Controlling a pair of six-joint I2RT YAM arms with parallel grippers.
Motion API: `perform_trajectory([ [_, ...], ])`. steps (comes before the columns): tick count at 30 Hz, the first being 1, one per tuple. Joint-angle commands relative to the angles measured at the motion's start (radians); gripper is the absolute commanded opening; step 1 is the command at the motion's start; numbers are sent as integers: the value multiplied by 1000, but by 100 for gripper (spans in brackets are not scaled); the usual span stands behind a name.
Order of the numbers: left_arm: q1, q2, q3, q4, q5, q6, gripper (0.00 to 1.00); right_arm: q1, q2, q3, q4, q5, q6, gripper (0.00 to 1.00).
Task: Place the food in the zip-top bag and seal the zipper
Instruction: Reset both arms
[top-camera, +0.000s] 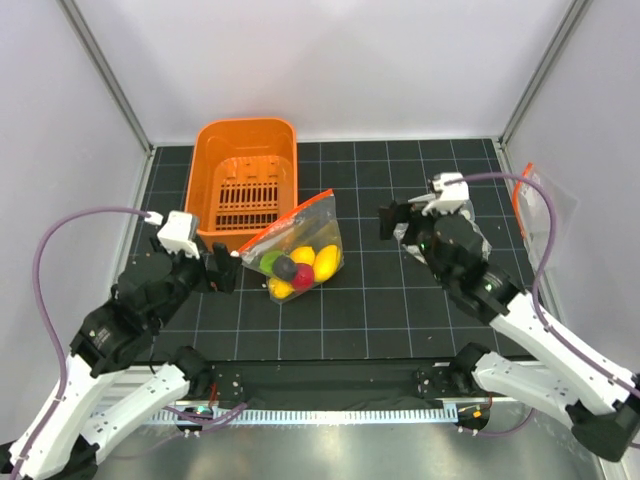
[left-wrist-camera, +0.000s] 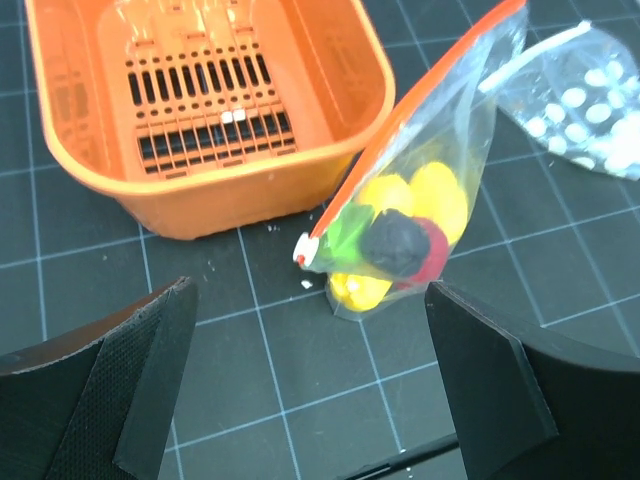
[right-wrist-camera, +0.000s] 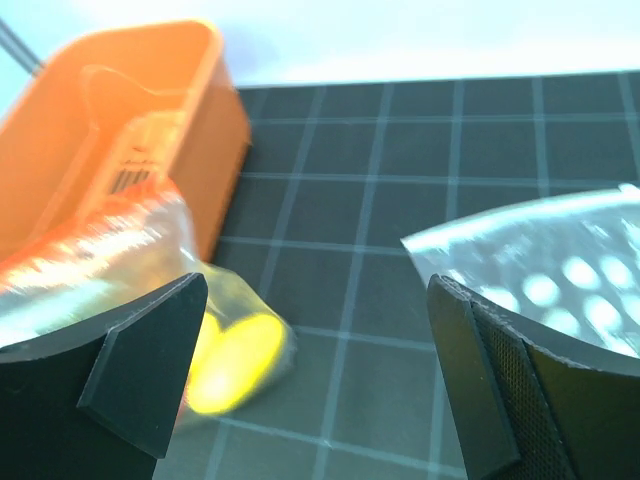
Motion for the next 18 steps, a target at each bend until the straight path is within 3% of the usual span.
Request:
perform_trajectory([
  [1, 0, -38, -94, 76, 16, 2, 100, 2, -75, -142, -47, 85, -3, 100],
  [9, 0, -126, -167, 70, 5, -15, 100, 2, -238, -365, -21, 227, 133, 100],
  [18, 0, -256, -259, 102, 22, -6, 100, 2, -299, -329, -179, 316, 213, 100],
])
